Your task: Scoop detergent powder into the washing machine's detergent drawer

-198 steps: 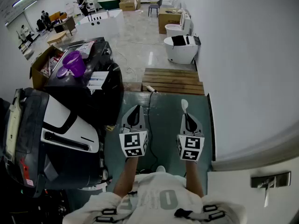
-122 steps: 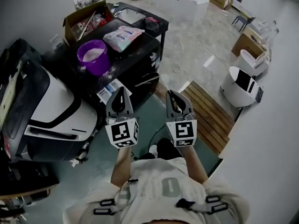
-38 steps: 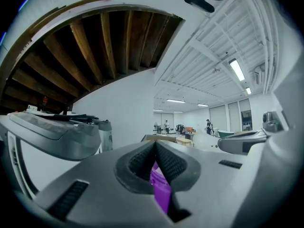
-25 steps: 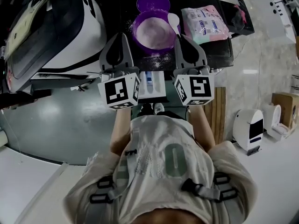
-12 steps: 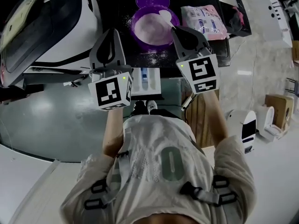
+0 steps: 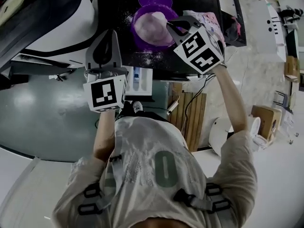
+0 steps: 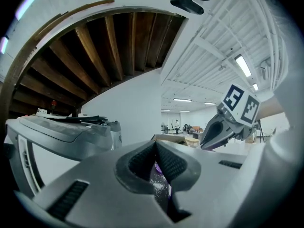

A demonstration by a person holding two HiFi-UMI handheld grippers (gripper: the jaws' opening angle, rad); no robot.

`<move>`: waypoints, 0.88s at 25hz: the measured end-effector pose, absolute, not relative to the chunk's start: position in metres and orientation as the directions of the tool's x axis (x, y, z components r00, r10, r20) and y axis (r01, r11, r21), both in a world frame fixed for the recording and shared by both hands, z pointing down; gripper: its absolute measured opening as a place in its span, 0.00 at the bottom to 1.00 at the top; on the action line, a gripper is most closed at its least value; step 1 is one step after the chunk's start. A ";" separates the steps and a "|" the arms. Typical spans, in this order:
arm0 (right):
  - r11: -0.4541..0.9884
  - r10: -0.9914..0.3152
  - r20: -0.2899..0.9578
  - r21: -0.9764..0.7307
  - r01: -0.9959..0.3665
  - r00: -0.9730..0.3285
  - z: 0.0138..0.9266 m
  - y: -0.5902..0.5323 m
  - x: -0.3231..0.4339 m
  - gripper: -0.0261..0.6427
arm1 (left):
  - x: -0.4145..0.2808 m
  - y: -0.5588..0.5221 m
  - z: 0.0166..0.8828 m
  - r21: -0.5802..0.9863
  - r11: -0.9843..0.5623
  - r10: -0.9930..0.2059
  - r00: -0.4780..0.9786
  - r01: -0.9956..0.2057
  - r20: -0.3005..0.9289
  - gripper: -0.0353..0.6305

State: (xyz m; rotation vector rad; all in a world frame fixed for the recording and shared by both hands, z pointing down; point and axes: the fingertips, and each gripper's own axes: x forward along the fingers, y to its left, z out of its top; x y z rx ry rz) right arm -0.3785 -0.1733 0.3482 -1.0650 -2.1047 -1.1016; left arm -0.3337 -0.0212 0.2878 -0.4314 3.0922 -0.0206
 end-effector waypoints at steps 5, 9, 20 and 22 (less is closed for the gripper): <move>0.283 0.328 0.835 0.359 0.889 -0.442 0.367 -0.176 -0.385 0.06 | -0.332 -0.016 0.293 -0.001 0.967 -0.254 -0.967 -0.254 -0.015 0.08; 0.260 0.300 0.869 0.323 0.910 -0.394 0.377 -0.176 -0.383 0.06 | -0.332 -0.014 0.295 -0.018 0.967 -0.253 -0.967 -0.252 -0.015 0.08; 0.286 0.321 0.921 0.129 0.949 -0.222 0.388 -0.164 -0.362 0.06 | -0.333 -0.007 0.298 -0.001 0.973 -0.232 -0.973 -0.232 -0.008 0.08; 0.310 0.341 0.923 0.072 0.948 -0.181 0.389 -0.161 -0.358 0.06 | -0.333 -0.004 0.299 0.002 0.973 -0.229 -0.973 -0.229 -0.006 0.08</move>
